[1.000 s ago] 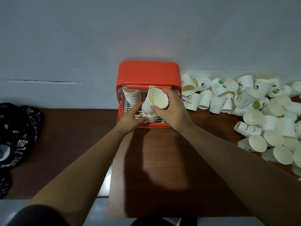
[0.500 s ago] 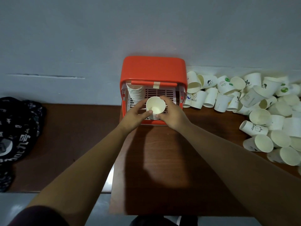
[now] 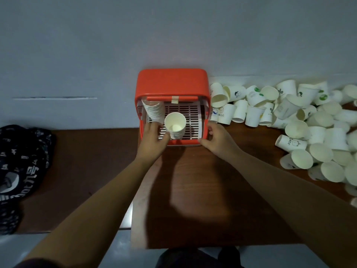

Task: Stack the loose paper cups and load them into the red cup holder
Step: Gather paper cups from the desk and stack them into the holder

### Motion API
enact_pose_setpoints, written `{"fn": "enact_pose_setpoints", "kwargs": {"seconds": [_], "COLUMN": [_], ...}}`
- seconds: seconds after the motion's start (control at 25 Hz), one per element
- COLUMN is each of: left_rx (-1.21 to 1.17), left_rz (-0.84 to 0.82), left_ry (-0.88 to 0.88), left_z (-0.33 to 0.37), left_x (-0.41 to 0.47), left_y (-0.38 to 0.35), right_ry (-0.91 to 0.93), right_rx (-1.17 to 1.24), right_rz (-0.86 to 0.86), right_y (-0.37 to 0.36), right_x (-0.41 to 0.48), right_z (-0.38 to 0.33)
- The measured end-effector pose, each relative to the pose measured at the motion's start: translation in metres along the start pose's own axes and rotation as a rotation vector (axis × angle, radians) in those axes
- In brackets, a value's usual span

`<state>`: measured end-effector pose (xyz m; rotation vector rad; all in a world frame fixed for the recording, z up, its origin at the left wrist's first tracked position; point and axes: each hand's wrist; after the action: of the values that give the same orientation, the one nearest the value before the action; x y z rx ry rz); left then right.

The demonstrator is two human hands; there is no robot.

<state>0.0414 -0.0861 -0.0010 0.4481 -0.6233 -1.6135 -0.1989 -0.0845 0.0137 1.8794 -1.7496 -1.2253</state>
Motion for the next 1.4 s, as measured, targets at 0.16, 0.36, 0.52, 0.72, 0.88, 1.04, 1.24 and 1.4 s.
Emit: {"fn": "enact_pose_setpoints", "kwargs": {"seconds": [0.16, 0.36, 0.52, 0.72, 0.88, 1.04, 1.24, 1.4], "left_rx": [0.012, 0.044, 0.073, 0.156, 0.245, 0.345, 0.375, 0.331], "left_rz": [-0.167, -0.41, -0.492, -0.601, -0.673, -0.657, -0.666, -0.623], "left_ry": [-0.03, -0.118, -0.204, -0.247, -0.236, -0.26, -0.304, -0.247], "left_z": [0.042, 0.127, 0.203, 0.256, 0.264, 0.259, 0.246, 0.241], "left_x": [-0.019, -0.007, 0.009, 0.026, 0.02, 0.011, 0.002, -0.003], "left_y": [-0.035, -0.128, -0.217, -0.318, -0.367, -0.389, -0.387, -0.369], "right_ry": [-0.125, -0.194, -0.247, -0.324, -0.254, -0.147, -0.088, -0.054], "right_rx": [-0.206, -0.195, -0.206, -0.272, -0.406, -0.51, -0.633, -0.659], "right_rz": [0.107, 0.317, 0.368, 0.271, 0.205, 0.242, 0.264, 0.255], "right_y": [0.065, 0.15, 0.21, 0.245, 0.234, 0.22, 0.205, 0.204], "right_x": [-0.026, -0.063, -0.083, -0.095, -0.091, -0.078, -0.075, -0.075], "right_z": [0.093, 0.189, 0.259, 0.33, 0.359, 0.373, 0.379, 0.375]}}
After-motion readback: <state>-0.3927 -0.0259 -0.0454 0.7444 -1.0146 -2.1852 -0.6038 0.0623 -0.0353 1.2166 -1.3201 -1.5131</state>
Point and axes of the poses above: each hand's wrist, its own x-axis towards the middle knuckle, its own y-axis out of the back of the hand, z = x × y, and after that the axes turned 13 degrees about -y, right-handed
